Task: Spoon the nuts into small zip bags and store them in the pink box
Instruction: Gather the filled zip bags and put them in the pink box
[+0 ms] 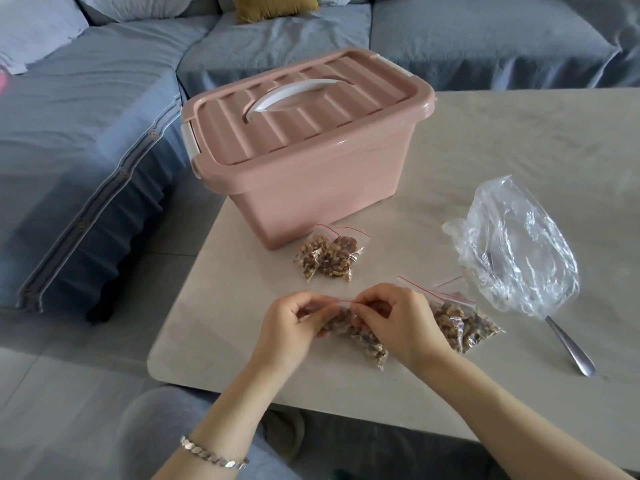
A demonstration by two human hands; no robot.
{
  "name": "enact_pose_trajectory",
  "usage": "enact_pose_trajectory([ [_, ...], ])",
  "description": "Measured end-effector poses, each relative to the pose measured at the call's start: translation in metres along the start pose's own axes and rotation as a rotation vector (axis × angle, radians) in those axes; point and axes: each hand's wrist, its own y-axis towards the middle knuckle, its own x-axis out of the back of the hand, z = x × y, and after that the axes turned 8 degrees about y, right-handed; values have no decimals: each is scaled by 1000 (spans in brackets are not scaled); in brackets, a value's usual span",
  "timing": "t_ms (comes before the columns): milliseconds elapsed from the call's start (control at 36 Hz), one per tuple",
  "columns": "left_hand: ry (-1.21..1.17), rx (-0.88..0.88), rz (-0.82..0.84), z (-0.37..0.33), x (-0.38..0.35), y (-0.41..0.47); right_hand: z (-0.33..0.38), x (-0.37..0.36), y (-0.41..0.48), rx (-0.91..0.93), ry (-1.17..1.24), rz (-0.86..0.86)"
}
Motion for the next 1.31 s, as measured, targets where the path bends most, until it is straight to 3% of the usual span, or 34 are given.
enact_pose_trajectory([
  [139,409,-282,58,-2,5,7,2,2,-1,134,-93,46],
  [278,564,-380,88,-5,5,12,0,4,1,180,-128,33],
  [694,550,-442,-7,8,21,11,-7,6,-1,284,-172,-19],
  [944,530,-376,-81,10,31,3,5,2,-3,168,-176,17],
  [1139,548,-319,-228,-1,42,6,19,-7,6,146,-190,17],
  [1306,615,-416,-103,-15,37,15,30,-8,17,157,-276,181],
])
